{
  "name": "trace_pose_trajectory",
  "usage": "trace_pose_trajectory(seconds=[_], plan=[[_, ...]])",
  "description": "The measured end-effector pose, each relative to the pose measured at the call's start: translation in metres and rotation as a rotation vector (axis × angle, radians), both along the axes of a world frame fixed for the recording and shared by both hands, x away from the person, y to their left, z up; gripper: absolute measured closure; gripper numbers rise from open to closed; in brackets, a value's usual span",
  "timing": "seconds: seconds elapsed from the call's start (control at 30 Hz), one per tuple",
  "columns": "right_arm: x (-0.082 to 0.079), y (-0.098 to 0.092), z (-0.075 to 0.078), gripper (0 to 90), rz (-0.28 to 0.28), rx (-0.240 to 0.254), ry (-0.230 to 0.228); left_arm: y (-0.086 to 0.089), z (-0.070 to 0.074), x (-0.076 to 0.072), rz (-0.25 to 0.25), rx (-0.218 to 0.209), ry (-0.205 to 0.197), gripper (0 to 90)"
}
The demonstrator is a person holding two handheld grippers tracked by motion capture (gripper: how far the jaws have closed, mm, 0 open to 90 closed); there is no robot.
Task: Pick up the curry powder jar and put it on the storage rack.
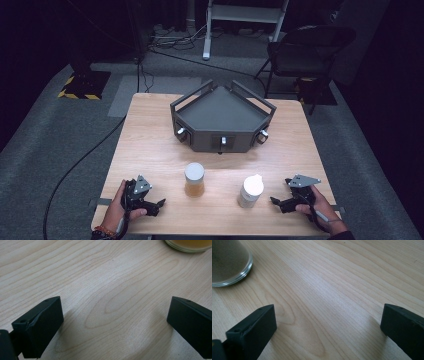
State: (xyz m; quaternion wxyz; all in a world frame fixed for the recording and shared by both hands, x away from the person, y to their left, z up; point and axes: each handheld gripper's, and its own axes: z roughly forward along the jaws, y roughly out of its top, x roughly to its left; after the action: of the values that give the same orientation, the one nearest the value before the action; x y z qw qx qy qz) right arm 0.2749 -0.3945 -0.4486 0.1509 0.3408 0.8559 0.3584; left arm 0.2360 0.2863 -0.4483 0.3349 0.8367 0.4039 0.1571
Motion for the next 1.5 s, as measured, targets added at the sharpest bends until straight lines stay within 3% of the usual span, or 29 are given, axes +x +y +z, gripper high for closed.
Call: trace_pose_trajectory(seconds=[0.37,1.1,1.5], plan=[[0.0,0.0,0.0,0.0,0.0,0.0,0.0,-0.011,0.005,-0.005,0.011,0.033,-0.018,2.2],[0.0,0.0,0.0,0.0,0.002,0.0,0.0,-0.017,0.016,-0.022,-0.004,-0.019,-0.102,2.1],[0.0,0.0,0.0,0.0,0.002,0.0,0.0,-0.023,0.02,-0.025,-0.041,-0.046,-0.115,2.0]])
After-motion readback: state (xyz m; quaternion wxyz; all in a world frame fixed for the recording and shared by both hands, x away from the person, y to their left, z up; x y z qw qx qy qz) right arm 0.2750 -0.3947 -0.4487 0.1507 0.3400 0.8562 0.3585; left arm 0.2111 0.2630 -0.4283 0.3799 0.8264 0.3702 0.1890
